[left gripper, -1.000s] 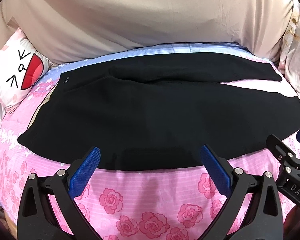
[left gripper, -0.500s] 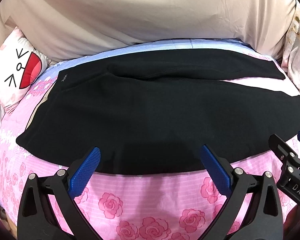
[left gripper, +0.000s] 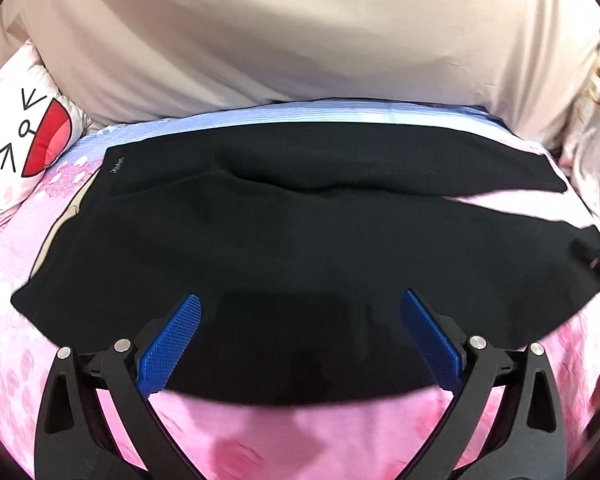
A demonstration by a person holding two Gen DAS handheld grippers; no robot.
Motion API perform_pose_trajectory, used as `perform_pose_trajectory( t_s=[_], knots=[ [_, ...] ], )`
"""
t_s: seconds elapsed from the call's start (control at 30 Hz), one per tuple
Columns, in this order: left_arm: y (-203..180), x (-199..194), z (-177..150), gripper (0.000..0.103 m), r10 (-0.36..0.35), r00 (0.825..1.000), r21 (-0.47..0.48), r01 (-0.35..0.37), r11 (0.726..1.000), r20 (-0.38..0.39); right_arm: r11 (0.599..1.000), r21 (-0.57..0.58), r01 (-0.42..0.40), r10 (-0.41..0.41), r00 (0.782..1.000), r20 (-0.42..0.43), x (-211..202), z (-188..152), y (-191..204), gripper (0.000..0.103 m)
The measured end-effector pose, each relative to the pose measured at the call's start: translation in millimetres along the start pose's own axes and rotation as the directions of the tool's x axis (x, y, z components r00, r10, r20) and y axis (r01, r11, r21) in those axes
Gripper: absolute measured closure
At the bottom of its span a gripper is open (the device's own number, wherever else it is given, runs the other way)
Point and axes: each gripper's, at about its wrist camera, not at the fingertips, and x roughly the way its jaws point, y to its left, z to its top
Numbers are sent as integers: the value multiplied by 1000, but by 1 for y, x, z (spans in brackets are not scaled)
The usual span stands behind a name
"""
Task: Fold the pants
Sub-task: 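Grasp the black trousers' leg end with the right gripper and lift it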
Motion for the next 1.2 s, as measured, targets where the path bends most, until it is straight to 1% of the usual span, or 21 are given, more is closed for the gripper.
perform_pose_trajectory(
  t_s=[0.07,0.17,0.33,0.4,0.43,0.57,0.63,0.67,0.73,0.77,0.8,0.83,0.87,0.9,0.93,0.97,1.0,1.03,1.07,1.13,1.2],
  knots=[
    [20,7,15,5,30,1000,-25,-30,999,5,1000,8,20,-20,999,37,13,26,-31,5],
    [75,16,50,5,67,997,-121,-61,991,48,995,-39,91,-88,994,66,42,71,-72,5],
    [171,66,108,5,154,987,-248,-163,955,-53,994,-10,108,-108,994,-7,116,146,-133,5],
    [206,91,128,5,234,966,-267,-257,929,-114,994,-11,111,-111,993,-36,141,164,-147,5],
    [217,99,136,5,241,963,-264,-265,927,-120,992,-13,125,-125,991,-50,156,175,-155,5],
    [260,138,162,5,295,943,-218,-324,921,-154,992,-30,120,-123,986,-109,199,196,-169,5],
    [275,160,172,5,292,940,-204,-325,923,-177,994,-8,111,-111,982,-155,219,202,-177,5],
    [282,172,176,5,305,934,-201,-341,918,-188,995,1,101,-99,978,-182,228,204,-181,5],
    [289,194,179,5,286,932,-180,-328,928,-222,993,6,115,-111,967,-231,244,202,-184,5],
    [292,206,180,5,281,926,-168,-327,930,-250,993,-3,115,-113,967,-229,246,201,-183,5],
    [294,214,179,5,275,924,-163,-325,932,-267,993,-27,116,-120,970,-212,244,201,-179,7],
    [295,223,178,5,278,919,-161,-330,930,-280,994,-33,105,-110,971,-210,244,200,-177,18],
    [297,228,179,6,270,921,-167,-324,931,-283,995,-41,91,-97,975,-202,242,200,-173,25],
    [298,233,179,15,253,924,-178,-311,934,-286,994,-49,94,-102,975,-197,240,199,-169,42],
    [299,234,180,22,222,933,-200,-284,938,-283,997,-45,70,-77,977,-198,237,199,-167,67],
    [302,233,182,45,175,945,-232,-242,942,-276,999,-27,30,-35,978,-207,233,198,-164,76],
    [301,233,185,63,156,947,-256,-230,939,-279,1000,-7,-1,0,977,-213,229,198,-162,87],
    [300,228,188,79,176,942,-261,-253,932,-286,1000,-17,-5,2,978,-206,223,198,-157,90],
    [300,224,190,84,168,942,-263,-247,932,-291,1000,-27,-10,4,981,-195,217,198,-152,90],
    [299,205,194,95,149,952,-283,-225,932,-266,999,-28,-23,18,988,-156,195,198,-144,91],
    [298,178,198,97,115,968,-304,-181,935,-221,999,-24,-48,46,993,-109,168,198,-137,91]
  ],
)
